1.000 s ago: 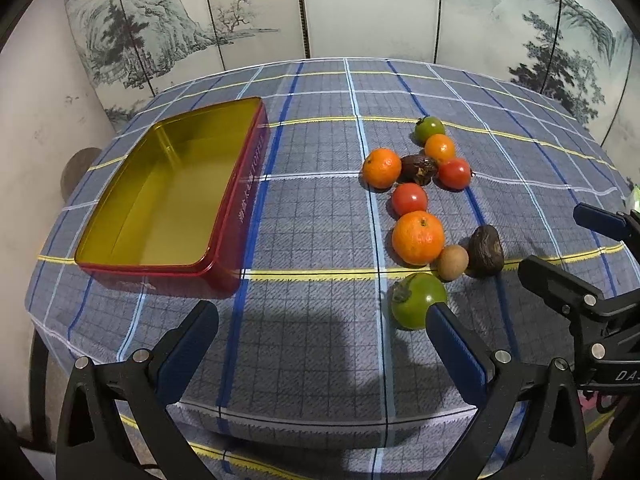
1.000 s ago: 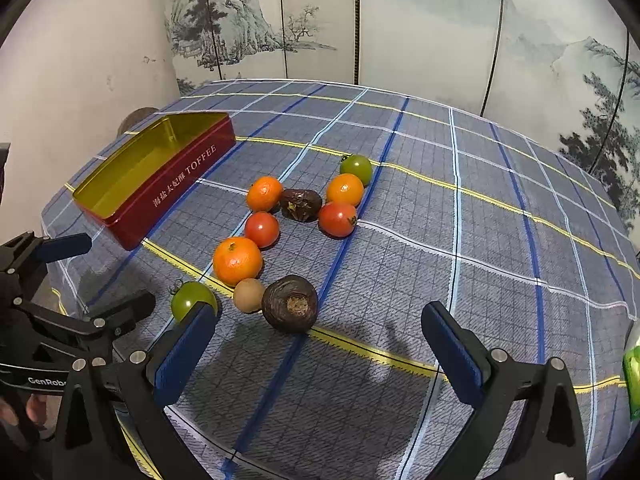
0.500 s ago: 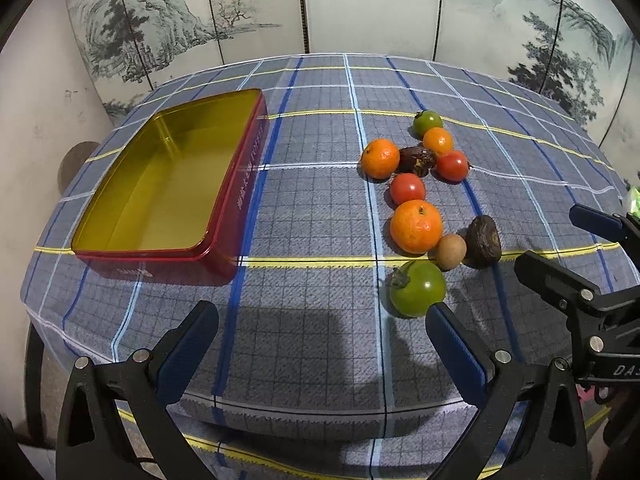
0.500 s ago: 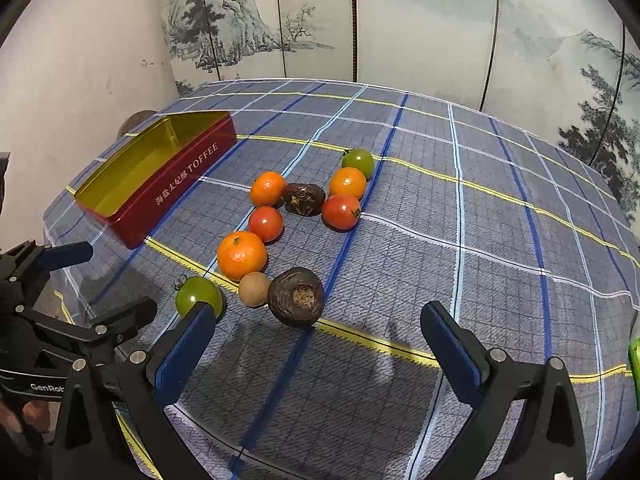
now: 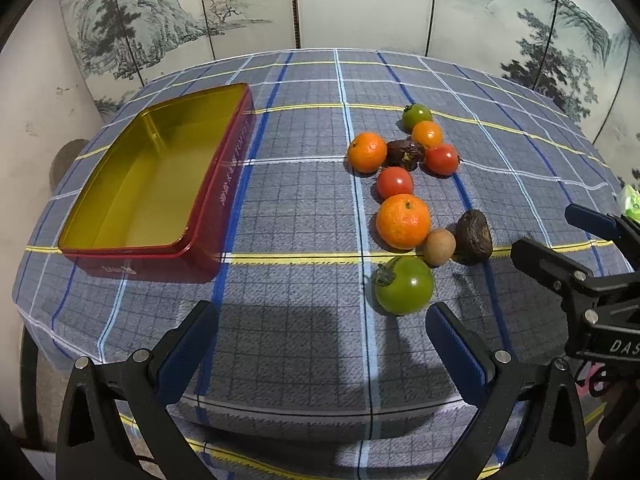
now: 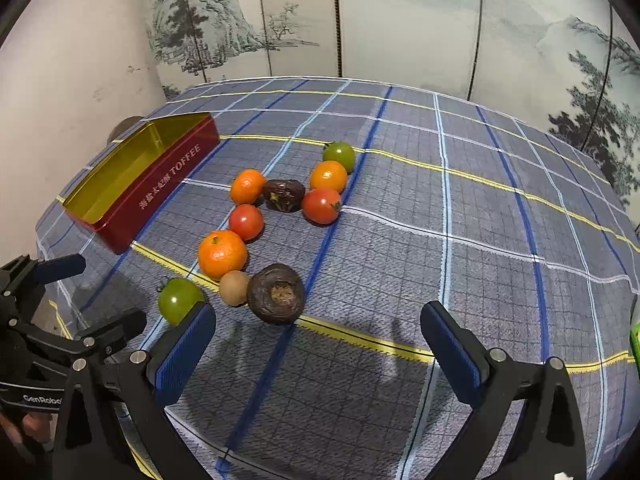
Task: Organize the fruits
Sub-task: 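Move the left gripper toward the green tomato near the fruit cluster, then grasp the green tomato with the left gripper and carry it over the tin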
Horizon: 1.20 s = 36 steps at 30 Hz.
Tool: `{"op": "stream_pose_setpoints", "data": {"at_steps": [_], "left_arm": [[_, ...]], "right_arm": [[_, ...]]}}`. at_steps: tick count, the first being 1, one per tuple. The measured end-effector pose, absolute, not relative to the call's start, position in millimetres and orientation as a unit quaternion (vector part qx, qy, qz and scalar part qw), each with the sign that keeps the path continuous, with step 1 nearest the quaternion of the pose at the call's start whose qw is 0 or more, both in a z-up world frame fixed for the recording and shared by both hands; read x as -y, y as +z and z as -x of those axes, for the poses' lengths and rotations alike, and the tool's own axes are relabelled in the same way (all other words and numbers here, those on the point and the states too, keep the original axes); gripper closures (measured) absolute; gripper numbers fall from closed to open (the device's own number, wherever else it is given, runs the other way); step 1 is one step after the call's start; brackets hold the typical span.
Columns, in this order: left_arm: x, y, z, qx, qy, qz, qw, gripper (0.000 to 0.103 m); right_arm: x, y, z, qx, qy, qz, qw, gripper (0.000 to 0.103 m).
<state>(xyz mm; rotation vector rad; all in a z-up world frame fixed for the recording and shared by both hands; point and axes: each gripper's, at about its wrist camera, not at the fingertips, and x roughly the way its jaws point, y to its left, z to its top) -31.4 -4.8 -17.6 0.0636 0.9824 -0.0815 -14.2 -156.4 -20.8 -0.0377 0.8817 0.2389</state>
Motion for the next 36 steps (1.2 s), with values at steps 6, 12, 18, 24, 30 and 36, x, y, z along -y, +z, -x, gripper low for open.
{"op": "stream_pose_setpoints", "data": {"at_steps": [6, 12, 18, 24, 30, 36], "left_arm": [[8.2, -22.6, 28.3, -0.475, -0.040, -0.031, 0.878, 0.001], [13.1, -28.3, 24.6, -0.479, -0.047, -0.031, 0.876, 0.009], [22.1, -32.1, 21.7, -0.481, -0.066, -0.035, 0.873, 0.021], [29.1, -34.3, 19.4, -0.483, -0.087, -0.037, 0.870, 0.033], [35.1, -38.7, 13.4, -0.485, -0.097, -0.041, 0.868, 0.041], [39.9, -41.9, 7.6, -0.486, -0.097, -0.045, 0.867, 0.044]], "right_arm": [[163.8, -22.7, 11.4, -0.430, 0.106, 0.010, 0.897, 0.002], [170.6, -25.0, 8.7, -0.432, 0.102, 0.000, 0.896, 0.002], [177.1, -28.8, 7.0, -0.434, 0.099, -0.009, 0.895, 0.002], [181.9, -32.8, 7.1, -0.436, 0.098, -0.017, 0.894, 0.002], [186.3, -36.2, 6.5, -0.438, 0.098, -0.025, 0.893, 0.002], [187.6, -36.6, 6.7, -0.437, 0.101, -0.027, 0.894, 0.002]]}}
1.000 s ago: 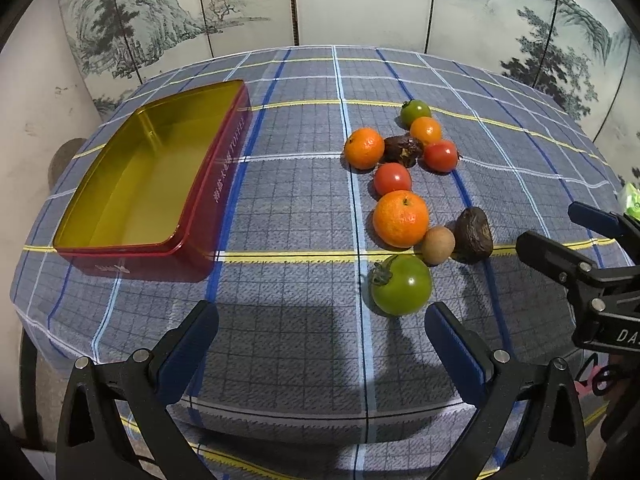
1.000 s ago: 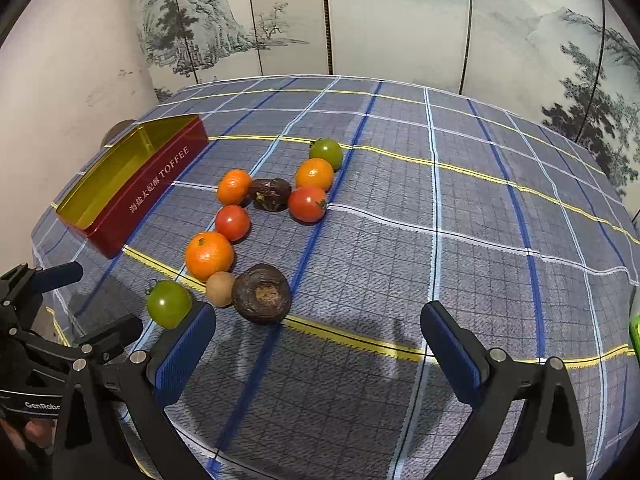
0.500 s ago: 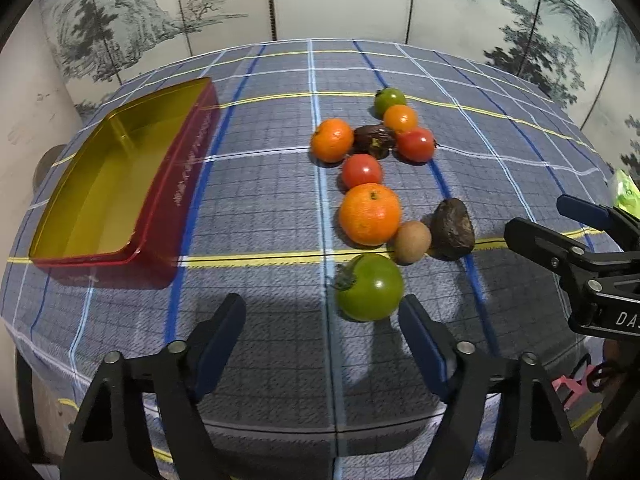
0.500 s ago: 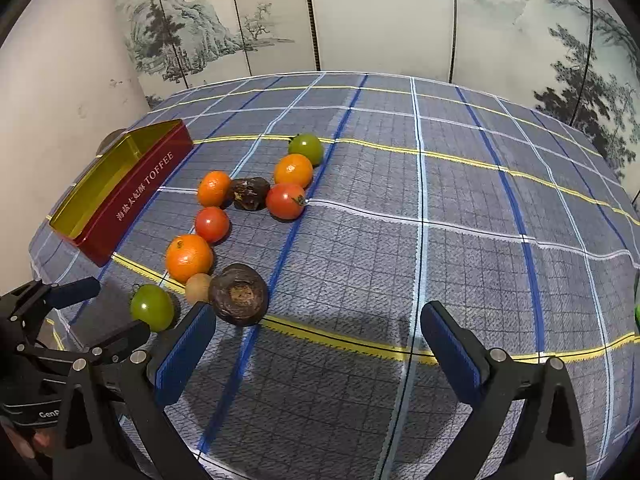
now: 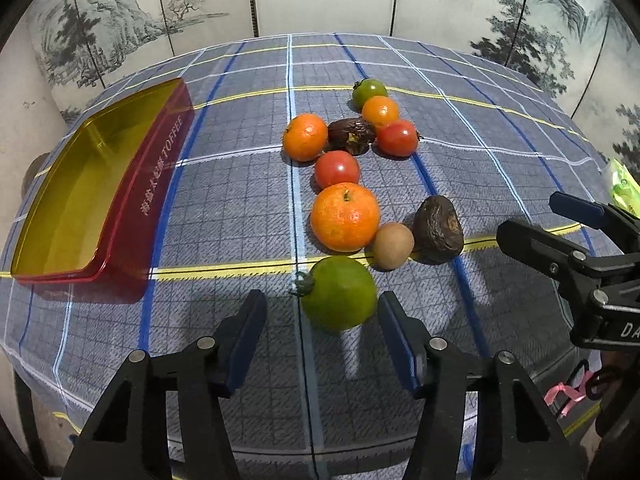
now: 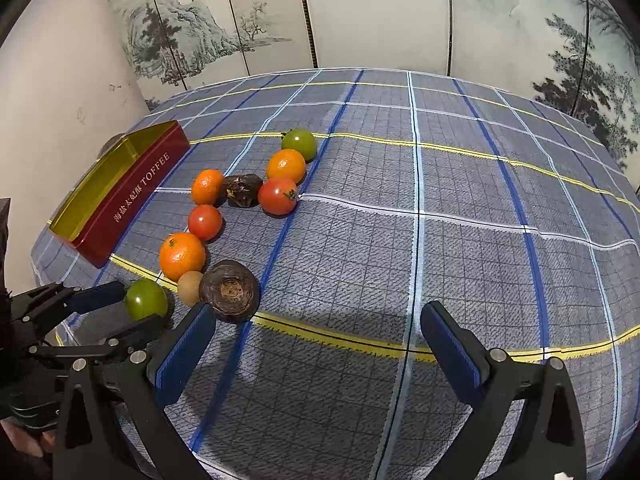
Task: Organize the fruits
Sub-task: 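Grasp the green tomato with the left gripper and carry it over the tin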
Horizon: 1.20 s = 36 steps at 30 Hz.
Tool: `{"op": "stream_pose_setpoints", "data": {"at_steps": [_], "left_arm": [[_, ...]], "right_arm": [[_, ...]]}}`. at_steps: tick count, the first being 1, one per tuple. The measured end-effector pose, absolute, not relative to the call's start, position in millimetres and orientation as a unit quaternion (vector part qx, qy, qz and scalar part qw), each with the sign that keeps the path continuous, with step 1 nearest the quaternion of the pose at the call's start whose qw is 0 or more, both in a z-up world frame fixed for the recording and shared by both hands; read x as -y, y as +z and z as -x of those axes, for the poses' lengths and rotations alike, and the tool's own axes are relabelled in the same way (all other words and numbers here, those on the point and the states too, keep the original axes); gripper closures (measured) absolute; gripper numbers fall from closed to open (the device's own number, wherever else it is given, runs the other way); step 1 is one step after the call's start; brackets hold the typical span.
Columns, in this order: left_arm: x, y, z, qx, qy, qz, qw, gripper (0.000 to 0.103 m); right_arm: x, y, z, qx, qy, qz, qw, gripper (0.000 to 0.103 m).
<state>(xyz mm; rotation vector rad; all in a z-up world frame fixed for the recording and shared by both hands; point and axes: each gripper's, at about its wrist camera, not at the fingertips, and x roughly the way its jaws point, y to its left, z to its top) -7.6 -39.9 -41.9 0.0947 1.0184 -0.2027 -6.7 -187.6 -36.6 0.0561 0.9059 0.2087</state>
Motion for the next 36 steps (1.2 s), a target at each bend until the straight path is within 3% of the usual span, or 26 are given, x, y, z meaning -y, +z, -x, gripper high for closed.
{"op": "stream_pose_setpoints", "data": {"at_steps": [7, 21, 32, 36], "left_arm": [[42.4, -46.4, 2.3, -0.493, -0.106, -0.039, 0.863, 0.065], [21.8, -24.0, 6.7, -0.474, -0.099, -0.025, 0.875, 0.066], [-30.8, 16.9, -6.9, -0.435, -0.041, -0.017, 0.899, 0.066], [-60.5, 22.0, -17.7, -0.431, -0.013, -0.006, 0.902, 0.066]], "right_arm": [[185.0, -39.9, 6.0, -0.440, 0.106, -0.027, 0.891, 0.002], [173.4, -45.0, 6.1, -0.447, 0.117, -0.015, 0.887, 0.002], [156.5, -47.4, 2.6, -0.455, 0.138, 0.005, 0.880, 0.021], [150.0, -47.0, 1.0, -0.456, 0.144, 0.011, 0.878, 0.022]]}}
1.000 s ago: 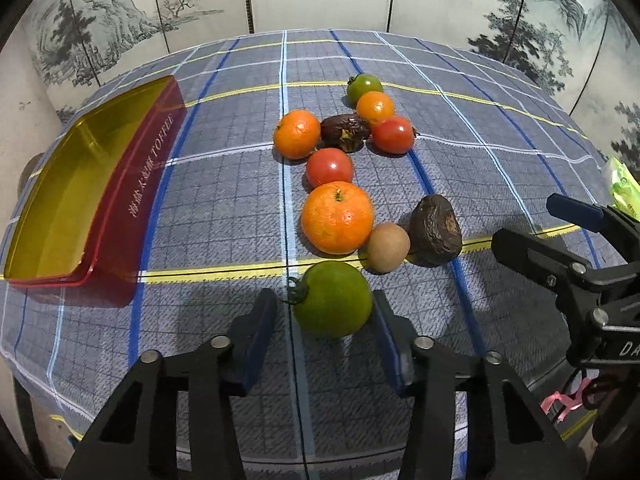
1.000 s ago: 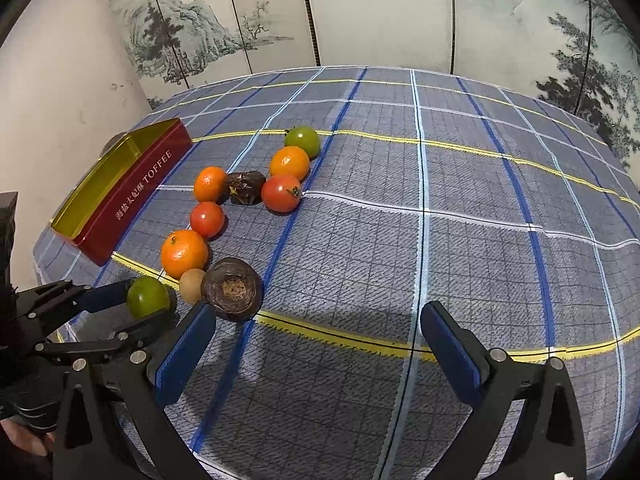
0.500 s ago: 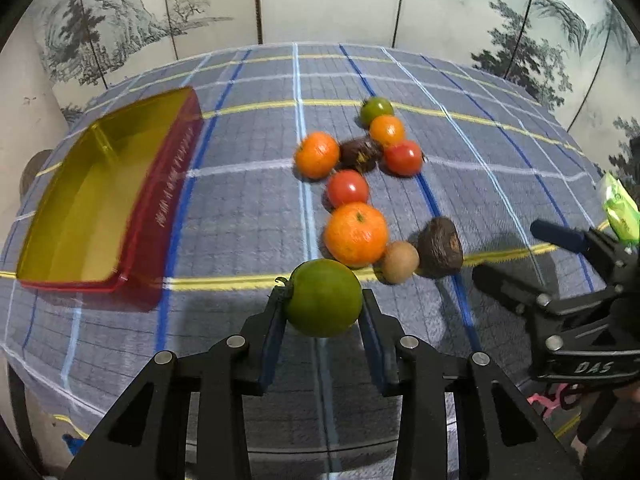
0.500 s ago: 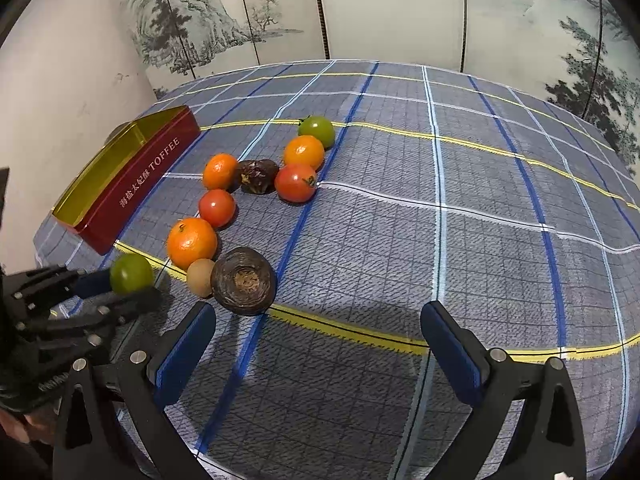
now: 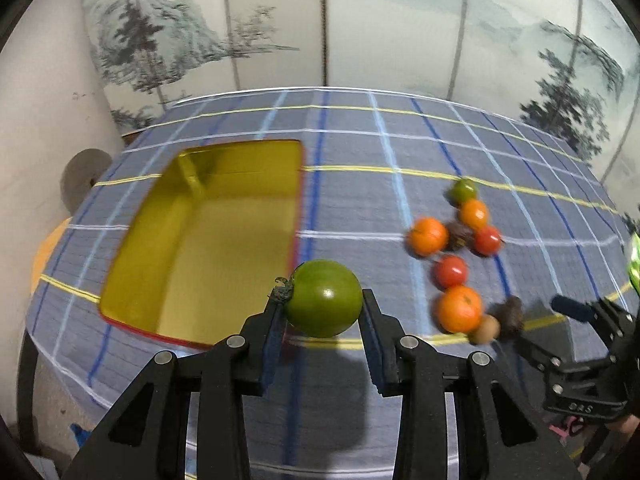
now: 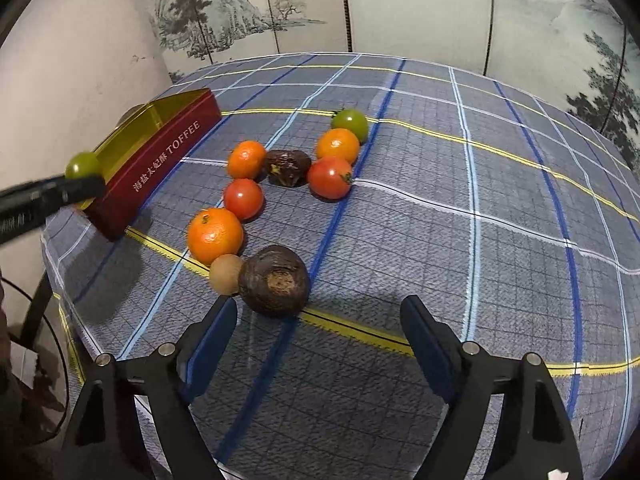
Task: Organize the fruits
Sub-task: 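Grasp the green tomato with the left gripper and carry it over the tin, then release the green tomato into the tin while the right gripper grasps the dark fruit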
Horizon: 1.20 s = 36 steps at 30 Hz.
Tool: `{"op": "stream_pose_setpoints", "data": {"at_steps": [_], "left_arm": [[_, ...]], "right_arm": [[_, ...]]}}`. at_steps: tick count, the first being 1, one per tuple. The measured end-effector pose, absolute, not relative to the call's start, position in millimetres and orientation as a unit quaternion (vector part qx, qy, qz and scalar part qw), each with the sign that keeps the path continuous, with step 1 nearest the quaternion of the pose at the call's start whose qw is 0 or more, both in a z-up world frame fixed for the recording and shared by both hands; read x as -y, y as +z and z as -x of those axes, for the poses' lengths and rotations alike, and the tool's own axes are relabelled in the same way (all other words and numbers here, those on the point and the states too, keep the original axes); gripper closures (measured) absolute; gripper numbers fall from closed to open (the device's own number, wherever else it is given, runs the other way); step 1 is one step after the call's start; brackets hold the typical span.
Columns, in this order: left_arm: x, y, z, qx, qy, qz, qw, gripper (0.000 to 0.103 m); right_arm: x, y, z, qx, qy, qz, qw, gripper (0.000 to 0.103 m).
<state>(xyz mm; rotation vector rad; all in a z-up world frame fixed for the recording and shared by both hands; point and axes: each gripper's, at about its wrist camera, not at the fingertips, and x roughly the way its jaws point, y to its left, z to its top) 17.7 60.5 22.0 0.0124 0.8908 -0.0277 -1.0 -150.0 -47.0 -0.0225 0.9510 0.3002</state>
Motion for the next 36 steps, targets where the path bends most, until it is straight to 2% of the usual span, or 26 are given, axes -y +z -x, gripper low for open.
{"op": "stream_pose_setpoints", "data": {"at_steps": [3, 6, 15, 19, 24, 28, 36], "left_arm": [[-83.2, 21.6, -25.7, -0.432, 0.005, 0.005, 0.902, 0.066], [-109.1, 19.7, -34.5, -0.433, 0.026, 0.013, 0.901, 0.066], [-163.0, 6.6, -55.6, -0.442, 0.076, 0.014, 0.894, 0.066], [-172.3, -6.4, -60.0, -0.454, 0.083, 0.015, 0.887, 0.066], [-174.6, -19.3, -62.6, -0.465, 0.082, 0.011, 0.881, 0.066], [-173.1, -23.8, -62.9, -0.470, 0.084, 0.006, 0.878, 0.066], [-172.5, -33.7, -63.6, -0.483, 0.085, 0.005, 0.872, 0.066]], "right_arm": [[144.7, -47.1, -0.7, -0.458, 0.148, 0.016, 0.876, 0.022], [139.2, -47.7, -2.6, -0.462, 0.152, 0.022, 0.874, 0.028], [129.2, -52.0, -11.1, -0.469, 0.153, 0.030, 0.870, 0.038], [129.6, -50.6, -12.7, -0.467, 0.153, 0.025, 0.870, 0.046], [130.9, -51.1, -15.6, -0.473, 0.158, 0.013, 0.867, 0.050], [129.6, -52.2, -15.1, -0.476, 0.161, 0.011, 0.864, 0.058], [126.9, -57.0, -15.7, -0.481, 0.160, 0.015, 0.862, 0.063]]}}
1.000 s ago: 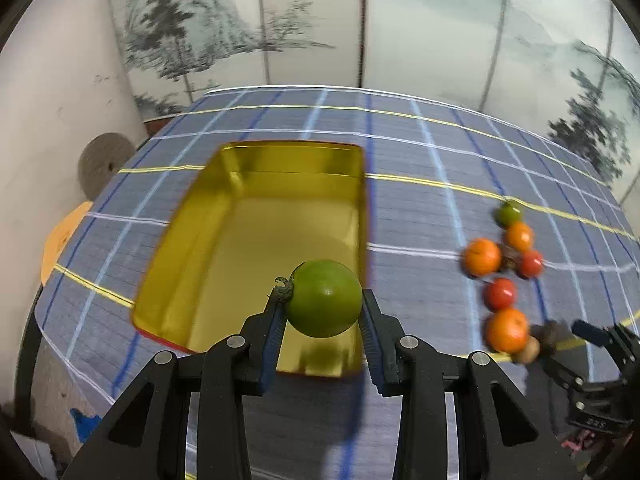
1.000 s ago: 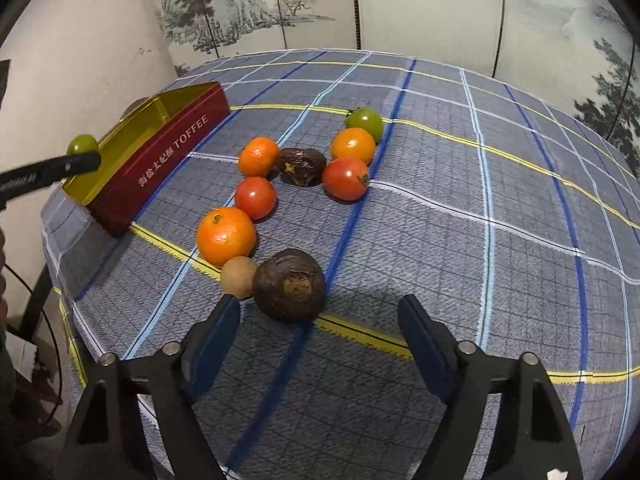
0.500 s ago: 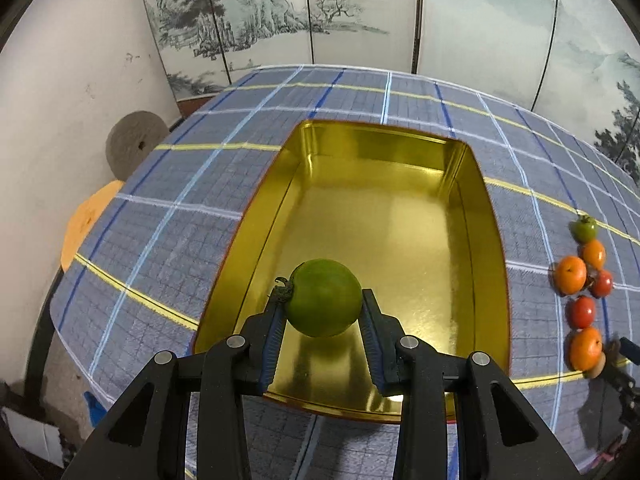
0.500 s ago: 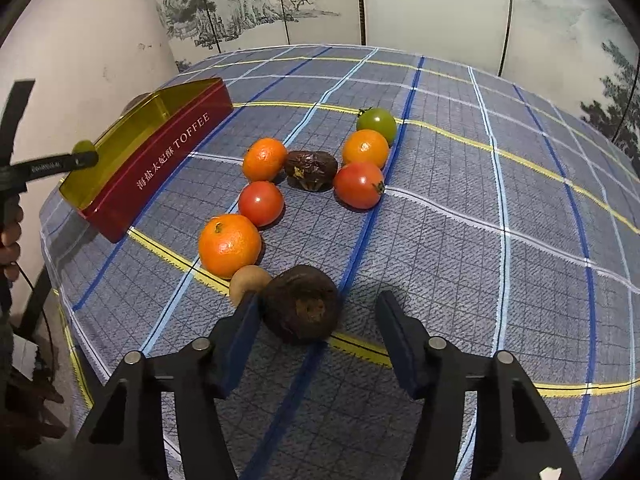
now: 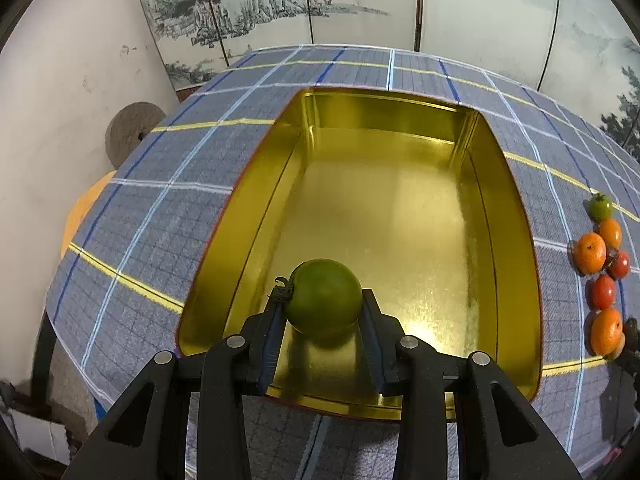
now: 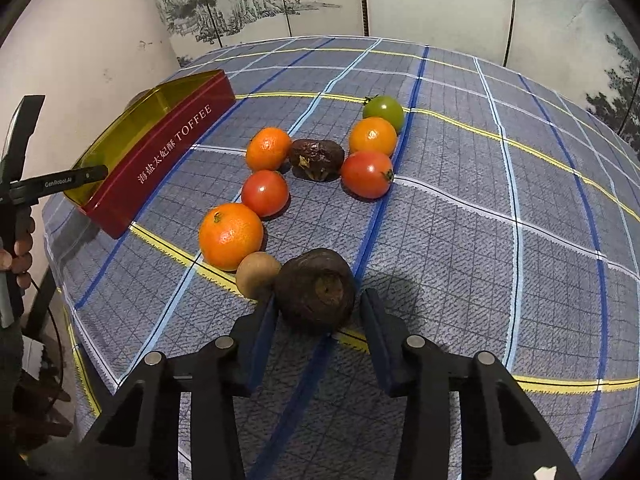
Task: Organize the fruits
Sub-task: 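Release the green tomato into the tin while the right gripper grasps the dark fruit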
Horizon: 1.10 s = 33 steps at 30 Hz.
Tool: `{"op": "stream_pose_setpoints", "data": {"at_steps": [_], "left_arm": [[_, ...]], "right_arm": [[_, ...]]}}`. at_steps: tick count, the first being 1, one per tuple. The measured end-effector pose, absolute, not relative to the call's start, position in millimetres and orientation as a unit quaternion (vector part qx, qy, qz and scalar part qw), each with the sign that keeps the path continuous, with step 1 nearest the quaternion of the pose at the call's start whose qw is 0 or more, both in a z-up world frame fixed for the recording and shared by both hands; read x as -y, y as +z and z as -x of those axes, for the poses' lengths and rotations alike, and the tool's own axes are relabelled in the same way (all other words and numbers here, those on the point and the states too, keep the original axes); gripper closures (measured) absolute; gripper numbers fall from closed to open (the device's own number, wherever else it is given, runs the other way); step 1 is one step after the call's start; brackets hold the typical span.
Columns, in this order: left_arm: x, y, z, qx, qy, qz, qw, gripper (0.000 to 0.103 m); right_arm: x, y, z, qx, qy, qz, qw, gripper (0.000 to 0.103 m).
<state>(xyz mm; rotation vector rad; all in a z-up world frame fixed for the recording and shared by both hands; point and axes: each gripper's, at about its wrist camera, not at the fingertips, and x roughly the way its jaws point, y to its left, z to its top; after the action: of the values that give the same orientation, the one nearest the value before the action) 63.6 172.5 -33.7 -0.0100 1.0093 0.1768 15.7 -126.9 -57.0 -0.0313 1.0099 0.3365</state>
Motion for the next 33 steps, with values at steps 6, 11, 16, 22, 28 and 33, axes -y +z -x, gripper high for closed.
{"op": "stream_pose_setpoints", "data": {"at_steps": [6, 11, 16, 22, 28, 33], "left_arm": [[-164.0, -35.0, -61.6, -0.482, 0.087, -0.012, 0.872, 0.066], [-152.5, -36.0, -58.7, -0.486, 0.076, -0.017, 0.870, 0.066], [-141.8, -39.9, -56.2, -0.494, 0.065, -0.016, 0.867, 0.066], [-136.6, -40.4, -54.7, -0.496, 0.062, -0.014, 0.866, 0.066], [-136.6, -40.4, -55.0, -0.496, 0.063, -0.014, 0.866, 0.065], [-136.6, -40.7, -55.6, -0.496, 0.063, -0.014, 0.866, 0.065]], "right_arm": [[124.5, -57.2, -21.2, -0.481, 0.157, 0.021, 0.863, 0.063], [120.4, -58.0, -26.0, -0.478, 0.156, 0.028, 0.864, 0.063], [118.2, -58.3, -29.3, -0.477, 0.155, 0.035, 0.864, 0.063], [116.0, -58.8, -32.6, -0.474, 0.156, 0.041, 0.866, 0.067], [115.6, -58.7, -32.0, -0.472, 0.153, 0.043, 0.867, 0.068], [118.5, -54.7, -31.3, -0.467, 0.145, 0.042, 0.871, 0.068]]}}
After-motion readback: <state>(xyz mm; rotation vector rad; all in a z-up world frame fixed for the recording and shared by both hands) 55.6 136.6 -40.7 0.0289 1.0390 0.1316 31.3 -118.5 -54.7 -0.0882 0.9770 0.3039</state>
